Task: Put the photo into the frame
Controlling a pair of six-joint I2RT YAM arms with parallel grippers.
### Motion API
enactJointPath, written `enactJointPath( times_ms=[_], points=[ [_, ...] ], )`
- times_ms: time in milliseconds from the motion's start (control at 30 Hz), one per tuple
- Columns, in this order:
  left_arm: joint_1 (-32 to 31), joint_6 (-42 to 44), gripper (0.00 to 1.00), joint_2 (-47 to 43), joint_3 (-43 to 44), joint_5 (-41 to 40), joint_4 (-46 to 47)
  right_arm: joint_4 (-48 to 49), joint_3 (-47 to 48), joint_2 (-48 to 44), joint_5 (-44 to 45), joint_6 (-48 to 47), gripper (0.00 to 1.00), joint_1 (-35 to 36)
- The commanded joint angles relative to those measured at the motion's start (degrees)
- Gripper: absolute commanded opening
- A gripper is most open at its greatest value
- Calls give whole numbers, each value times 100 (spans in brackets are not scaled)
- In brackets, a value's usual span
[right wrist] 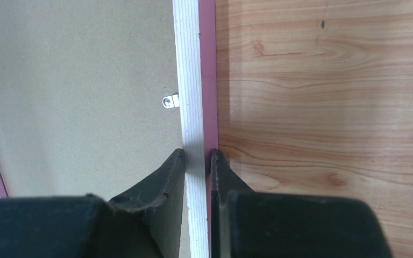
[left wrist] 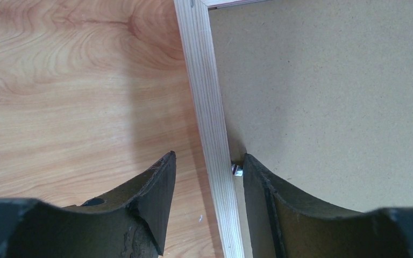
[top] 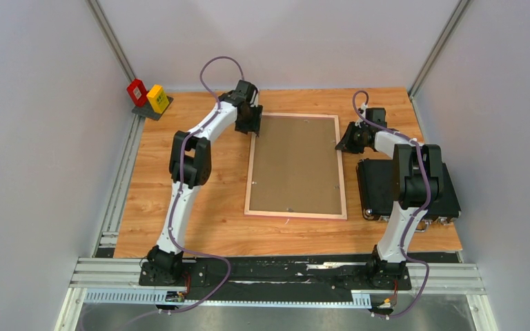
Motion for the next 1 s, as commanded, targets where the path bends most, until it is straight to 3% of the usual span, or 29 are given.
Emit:
enactJointPath(
  times_ms=[0, 400, 967],
  points=[
    [33, 17, 56, -7, 24, 4, 16, -140, -78, -8, -188, 42, 0, -44],
    [33, 51, 39, -173, -441, 166, 12, -141, -73, 13, -181, 58, 0, -42],
    [40, 112, 28, -192, -612, 217, 7, -143, -61, 23, -181, 58, 0, -43]
  ],
)
